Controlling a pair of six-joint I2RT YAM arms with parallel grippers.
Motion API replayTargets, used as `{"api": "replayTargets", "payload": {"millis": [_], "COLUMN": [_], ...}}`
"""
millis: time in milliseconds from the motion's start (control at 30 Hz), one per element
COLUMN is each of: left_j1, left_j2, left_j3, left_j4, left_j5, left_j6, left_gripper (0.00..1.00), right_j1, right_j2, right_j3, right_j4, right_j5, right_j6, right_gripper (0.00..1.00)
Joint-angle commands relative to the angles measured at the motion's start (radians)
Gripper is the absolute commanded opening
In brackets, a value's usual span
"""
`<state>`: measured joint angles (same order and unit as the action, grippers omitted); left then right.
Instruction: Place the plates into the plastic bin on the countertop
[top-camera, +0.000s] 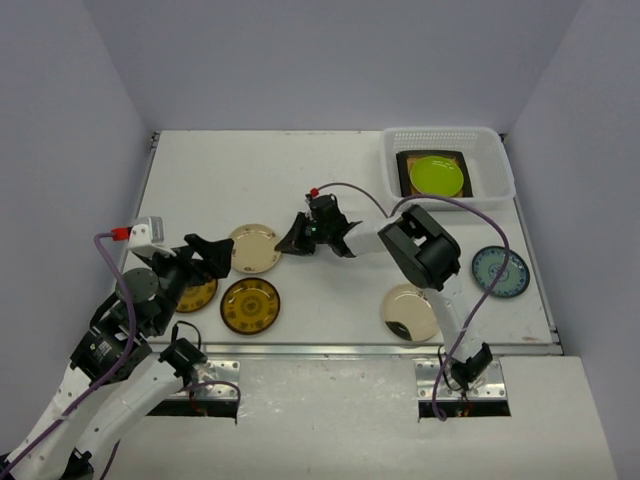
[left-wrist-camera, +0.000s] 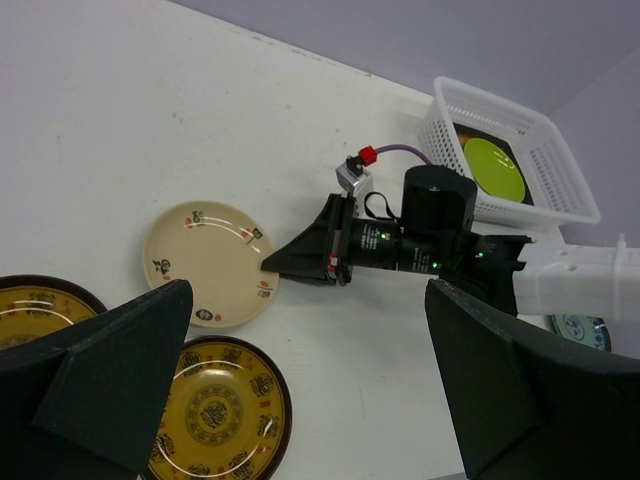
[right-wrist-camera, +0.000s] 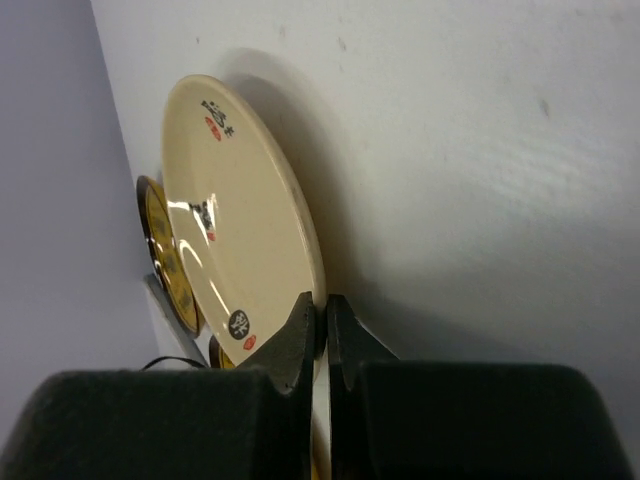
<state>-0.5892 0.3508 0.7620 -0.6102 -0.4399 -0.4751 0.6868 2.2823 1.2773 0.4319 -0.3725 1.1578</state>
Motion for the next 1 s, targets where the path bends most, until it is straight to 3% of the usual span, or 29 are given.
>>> {"api": "replayTargets", "payload": {"millis": [0, 133, 233, 433, 533, 733, 867, 933, 967], "left_j1": [0.003, 0.003, 0.002, 0.003, 0.003, 0.000, 0.000, 0.000, 0.000], "left_j2": [-0.009, -0.018, -0.030, -0.031, -0.029, -0.037, -0.030, -0.030, -0.030], "left_j3": [0.000, -0.001, -0.001, -0.003, -0.002, -0.004, -0.004, -0.004, -0.004], "left_j4": [0.040, 0.039, 0.039, 0.044, 0.039, 0.042, 0.041, 0.041, 0.041], "left_j5": [0.015, 0.014, 0.015, 0.021, 0.021, 0.018, 0.021, 0.021, 0.022], "left_j6": [0.015, 0.015, 0.013, 0.016, 0.015, 0.014, 0.015, 0.015, 0.015], "left_gripper": [1.00, 1.00, 1.00, 1.00, 1.00, 1.00, 1.00, 1.00, 1.00], "right_j1": [-0.010, -0.102, -0.262, -0.642, -0.740, -0.842, -0.881, -0.886, -0.886], "right_j2": [-0.246, -0.442, -0.547, -0.678, -0.679, -0.630, -0.575, -0.549, -0.524], "right_j3": [-0.042, -0.091, -0.167, -0.313, -0.314, -0.251, -0.198, -0.178, -0.162], "right_j4": [-0.032, -0.084, -0.116, -0.240, -0.273, -0.335, -0.311, -0.308, -0.313], "right_j5": [0.021, 0.051, 0.079, 0.361, 0.444, 0.493, 0.426, 0.403, 0.378], "right_j6": [-0.018, -0.047, 0.005, 0.214, 0.282, 0.260, 0.236, 0.230, 0.219], "right_gripper": [0.00, 0.00, 0.00, 0.00, 0.00, 0.00, 0.00, 0.02, 0.10]}}
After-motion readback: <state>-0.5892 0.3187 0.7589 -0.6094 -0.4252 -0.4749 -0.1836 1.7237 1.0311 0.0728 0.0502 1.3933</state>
